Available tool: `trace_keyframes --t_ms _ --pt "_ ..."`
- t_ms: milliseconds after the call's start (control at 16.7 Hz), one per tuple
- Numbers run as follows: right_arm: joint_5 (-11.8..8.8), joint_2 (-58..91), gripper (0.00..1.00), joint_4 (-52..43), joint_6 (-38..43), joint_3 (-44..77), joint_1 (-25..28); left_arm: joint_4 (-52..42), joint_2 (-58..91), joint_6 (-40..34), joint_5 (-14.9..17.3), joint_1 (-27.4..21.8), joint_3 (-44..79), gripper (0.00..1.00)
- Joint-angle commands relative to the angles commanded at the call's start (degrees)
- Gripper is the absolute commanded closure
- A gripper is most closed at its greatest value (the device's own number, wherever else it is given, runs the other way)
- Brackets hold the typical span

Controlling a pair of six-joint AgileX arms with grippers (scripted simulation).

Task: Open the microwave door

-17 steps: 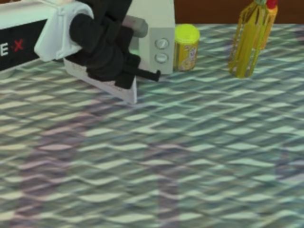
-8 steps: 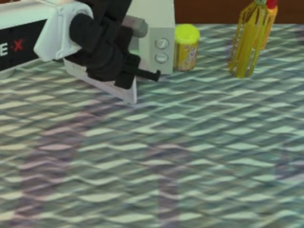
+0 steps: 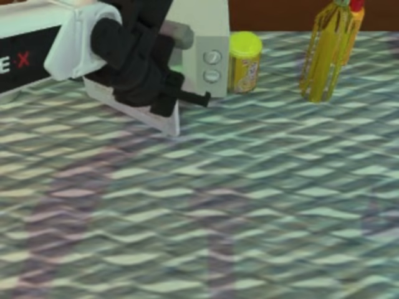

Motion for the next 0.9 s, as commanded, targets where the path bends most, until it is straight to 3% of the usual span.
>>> trace_keyframes --t_ms 420,900 --pt "0.0 0.0 0.00 0.0 0.0 0.0 0.0 0.8 -3.9 7.7 4.0 2.6 -4.9 1.00" --pt "0.0 0.0 0.00 0.0 0.0 0.0 0.0 1.0 -4.4 8.1 4.3 2.8 -5.0 1.00"
